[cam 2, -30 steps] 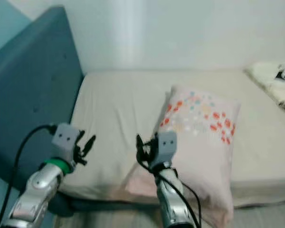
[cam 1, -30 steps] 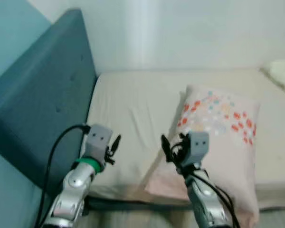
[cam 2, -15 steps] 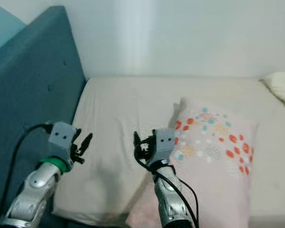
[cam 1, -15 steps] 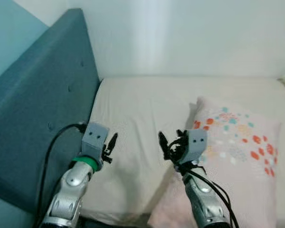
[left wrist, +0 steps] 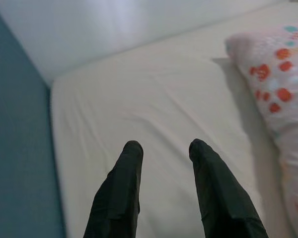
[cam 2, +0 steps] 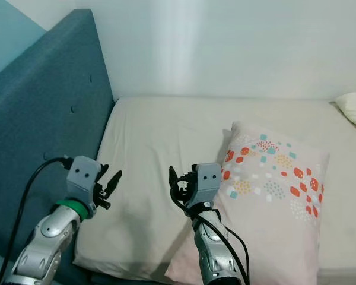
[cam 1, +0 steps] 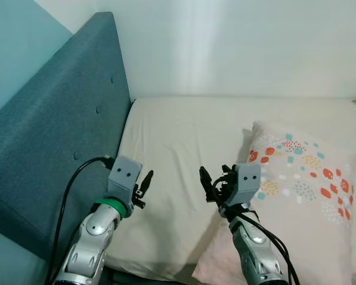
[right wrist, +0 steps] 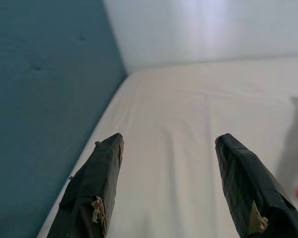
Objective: Clean up the room
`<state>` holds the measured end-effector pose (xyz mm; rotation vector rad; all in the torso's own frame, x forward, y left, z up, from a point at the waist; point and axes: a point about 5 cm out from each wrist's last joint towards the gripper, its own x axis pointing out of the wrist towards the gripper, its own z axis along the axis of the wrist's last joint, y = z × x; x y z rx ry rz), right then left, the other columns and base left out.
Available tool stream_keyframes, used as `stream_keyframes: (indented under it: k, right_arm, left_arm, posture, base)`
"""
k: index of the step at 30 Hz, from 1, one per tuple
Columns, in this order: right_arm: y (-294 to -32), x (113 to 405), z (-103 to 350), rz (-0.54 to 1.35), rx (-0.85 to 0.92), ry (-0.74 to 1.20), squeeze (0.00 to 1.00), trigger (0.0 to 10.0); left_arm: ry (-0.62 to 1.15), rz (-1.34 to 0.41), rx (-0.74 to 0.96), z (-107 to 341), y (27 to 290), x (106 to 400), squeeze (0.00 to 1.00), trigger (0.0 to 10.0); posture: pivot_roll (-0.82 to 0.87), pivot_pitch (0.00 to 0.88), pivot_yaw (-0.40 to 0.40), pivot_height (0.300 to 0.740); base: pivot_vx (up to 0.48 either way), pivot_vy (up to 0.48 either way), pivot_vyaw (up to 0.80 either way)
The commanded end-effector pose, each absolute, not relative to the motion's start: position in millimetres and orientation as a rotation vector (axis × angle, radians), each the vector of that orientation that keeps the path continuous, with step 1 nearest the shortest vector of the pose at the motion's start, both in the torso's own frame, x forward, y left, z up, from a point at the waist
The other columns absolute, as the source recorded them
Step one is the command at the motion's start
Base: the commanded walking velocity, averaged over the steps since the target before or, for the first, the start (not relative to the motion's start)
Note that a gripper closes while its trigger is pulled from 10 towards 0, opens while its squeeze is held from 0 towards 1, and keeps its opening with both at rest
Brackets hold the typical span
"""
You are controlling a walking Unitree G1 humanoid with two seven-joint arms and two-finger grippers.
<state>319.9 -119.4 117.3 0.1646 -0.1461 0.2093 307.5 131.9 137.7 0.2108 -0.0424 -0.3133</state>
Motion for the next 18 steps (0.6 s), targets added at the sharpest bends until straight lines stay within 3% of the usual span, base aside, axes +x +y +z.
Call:
stream_keyframes:
  k: [1,4,10,18]
  right_arm:
    - [-124.8,316.2,109.2,0.171,0.167,-0.121,0.0,10.0]
    - [-132.4,314.9,109.1,0.125,0.158,-0.126,0.0,10.0]
    - [-149.0,313.5,108.6,0.06,0.133,-0.132,0.0,10.0]
    - [-155.7,315.1,112.3,0.038,0.116,-0.144,0.0,10.0]
  left_arm:
    - [-0.032,-0.342,0.212,133.7,127.0,304.4,0.0,10.0]
    - [-0.033,-0.361,0.208,133.8,122.0,303.3,0.0,10.0]
    - [-0.03,-0.374,0.205,133.2,118.4,303.5,0.0,10.0]
    - [-0.031,-0.381,0.203,133.6,115.4,303.9,0.0,10.0]
  posture:
    - [-0.11,0.09,0.121,0.738]
    - [-0.11,0.092,0.125,0.738]
    - [-0.12,0.098,0.13,0.698]
    - [-0.12,0.099,0.129,0.668]
  base:
    - [0.0,0.0,0.0]
    - [0.0,0.0,0.0]
    - [0.0,0.0,0.0]
    - [0.0,0.0,0.0]
